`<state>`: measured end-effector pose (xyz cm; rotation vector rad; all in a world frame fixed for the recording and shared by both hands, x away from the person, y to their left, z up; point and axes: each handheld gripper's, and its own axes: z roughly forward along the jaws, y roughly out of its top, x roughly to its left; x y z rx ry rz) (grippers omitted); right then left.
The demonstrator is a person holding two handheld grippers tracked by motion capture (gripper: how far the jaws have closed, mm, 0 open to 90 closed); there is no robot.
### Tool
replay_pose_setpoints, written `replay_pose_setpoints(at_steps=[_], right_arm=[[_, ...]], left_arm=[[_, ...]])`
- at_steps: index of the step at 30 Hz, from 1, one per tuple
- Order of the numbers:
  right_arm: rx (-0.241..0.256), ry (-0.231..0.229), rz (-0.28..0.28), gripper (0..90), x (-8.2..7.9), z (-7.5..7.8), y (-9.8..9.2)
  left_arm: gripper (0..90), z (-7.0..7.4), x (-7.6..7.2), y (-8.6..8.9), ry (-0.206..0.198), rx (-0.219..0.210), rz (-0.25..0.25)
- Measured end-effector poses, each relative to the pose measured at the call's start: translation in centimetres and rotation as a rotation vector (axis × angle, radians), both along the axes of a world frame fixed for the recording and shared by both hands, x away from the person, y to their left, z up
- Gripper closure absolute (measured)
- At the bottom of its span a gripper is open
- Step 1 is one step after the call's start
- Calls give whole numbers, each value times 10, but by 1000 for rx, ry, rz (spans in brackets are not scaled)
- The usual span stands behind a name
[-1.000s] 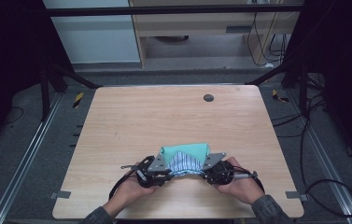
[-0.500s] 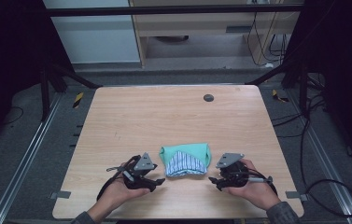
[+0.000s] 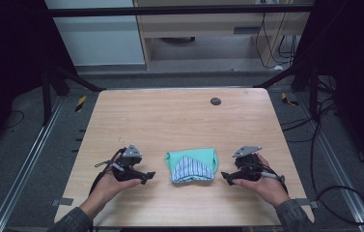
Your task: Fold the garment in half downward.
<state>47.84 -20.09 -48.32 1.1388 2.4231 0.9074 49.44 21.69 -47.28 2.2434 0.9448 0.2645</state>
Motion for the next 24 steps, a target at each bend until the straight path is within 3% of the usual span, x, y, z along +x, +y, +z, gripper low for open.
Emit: replay_pose_setpoints(at_steps=[1, 3, 5, 10, 11, 13, 15, 17, 24], right_arm=[[19, 4, -8, 75, 3, -1, -1], [15, 1, -33, 76, 11, -3, -4], [17, -14, -61, 82, 23, -1, -7], [13, -32, -128, 86, 40, 0, -10], [22, -18, -148, 82, 49, -1, -11], [24, -10, -154, 82, 53, -3, -12], [61, -6, -201, 88, 62, -8, -15], [55, -17, -225, 88, 67, -12, -18], [79, -31, -305, 88, 78, -20, -28]], left_arm=[[149, 0, 4, 3, -13, 8, 18], [149, 0, 11, 10, -40, -4, 62], [136, 1, 22, 16, -70, 13, 93], [131, -3, 36, 20, -70, -5, 117], [123, -7, 45, 22, -65, -6, 143], [107, -10, 49, 23, -61, -11, 150], [92, -14, 54, 25, -46, -42, 167], [68, -20, 58, 25, -63, -18, 159], [58, -28, 66, 29, -56, -13, 200]])
